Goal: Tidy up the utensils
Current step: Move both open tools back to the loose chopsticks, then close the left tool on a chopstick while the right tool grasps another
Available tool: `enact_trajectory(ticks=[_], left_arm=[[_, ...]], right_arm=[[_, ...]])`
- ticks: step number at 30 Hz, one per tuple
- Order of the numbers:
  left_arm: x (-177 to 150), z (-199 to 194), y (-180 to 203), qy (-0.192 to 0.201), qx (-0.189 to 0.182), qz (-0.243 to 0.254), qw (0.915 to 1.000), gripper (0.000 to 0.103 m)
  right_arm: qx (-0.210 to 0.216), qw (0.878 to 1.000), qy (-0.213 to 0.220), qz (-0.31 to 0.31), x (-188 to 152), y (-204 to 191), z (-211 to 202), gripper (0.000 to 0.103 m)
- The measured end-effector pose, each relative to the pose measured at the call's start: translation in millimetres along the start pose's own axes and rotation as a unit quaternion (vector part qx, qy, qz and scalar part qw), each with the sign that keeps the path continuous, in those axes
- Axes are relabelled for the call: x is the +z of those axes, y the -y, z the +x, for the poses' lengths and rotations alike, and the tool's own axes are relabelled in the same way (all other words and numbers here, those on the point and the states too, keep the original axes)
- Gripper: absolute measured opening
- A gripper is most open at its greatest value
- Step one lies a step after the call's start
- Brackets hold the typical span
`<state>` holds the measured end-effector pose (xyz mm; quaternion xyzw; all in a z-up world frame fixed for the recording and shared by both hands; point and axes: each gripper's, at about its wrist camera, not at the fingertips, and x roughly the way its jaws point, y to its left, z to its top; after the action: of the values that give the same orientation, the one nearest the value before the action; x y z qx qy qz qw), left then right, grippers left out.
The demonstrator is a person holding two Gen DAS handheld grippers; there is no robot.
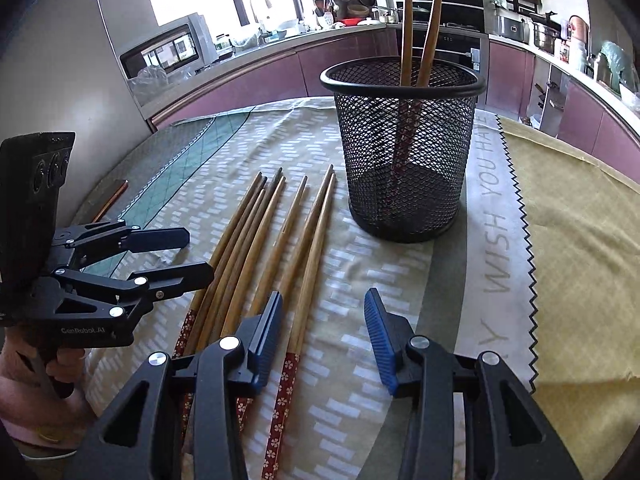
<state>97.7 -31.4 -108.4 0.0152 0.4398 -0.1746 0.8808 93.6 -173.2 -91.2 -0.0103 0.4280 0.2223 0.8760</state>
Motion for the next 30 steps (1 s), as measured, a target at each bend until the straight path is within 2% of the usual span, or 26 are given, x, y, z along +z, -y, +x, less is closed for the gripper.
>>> enact_trajectory(ticks=[7,12,18,22,27,30], left_arm=[[-0.1,1.0,1.8,-0.004,0.007,0.012,0.9999,0.057],[-1.3,0.3,-0.3,-0.008,0.009,0.025,0.9996,0.050],[-1.0,0.3,-2.2,-0.008,0.009,0.025,0.9996,0.047],[2.8,2.3,-4.0,-0.007,0.014,0.018,0.9997,0.039],[7.3,4.2,-9.7,-0.007,0.014,0.003,0.9999,0.022],[7.0,4.2,-13.2,-0.006,0.012,-0.008,0.9999,0.017]], right_arm=[[-0.013,1.000,-0.001,-0.009,1.0,-2.7,3.1,0.038],[-0.022,1.000,-0.002,-0.012,1.4,-1.9,3.5,0.032],[-0.033,0.999,-0.005,-0.018,3.7,-4.7,6.6,0.031],[-0.035,0.999,-0.008,-0.021,8.6,-7.0,11.8,0.030],[-0.033,0.999,-0.008,-0.016,13.5,-4.7,15.8,0.021],[-0.029,1.000,-0.008,-0.008,14.0,-2.6,16.0,0.014]])
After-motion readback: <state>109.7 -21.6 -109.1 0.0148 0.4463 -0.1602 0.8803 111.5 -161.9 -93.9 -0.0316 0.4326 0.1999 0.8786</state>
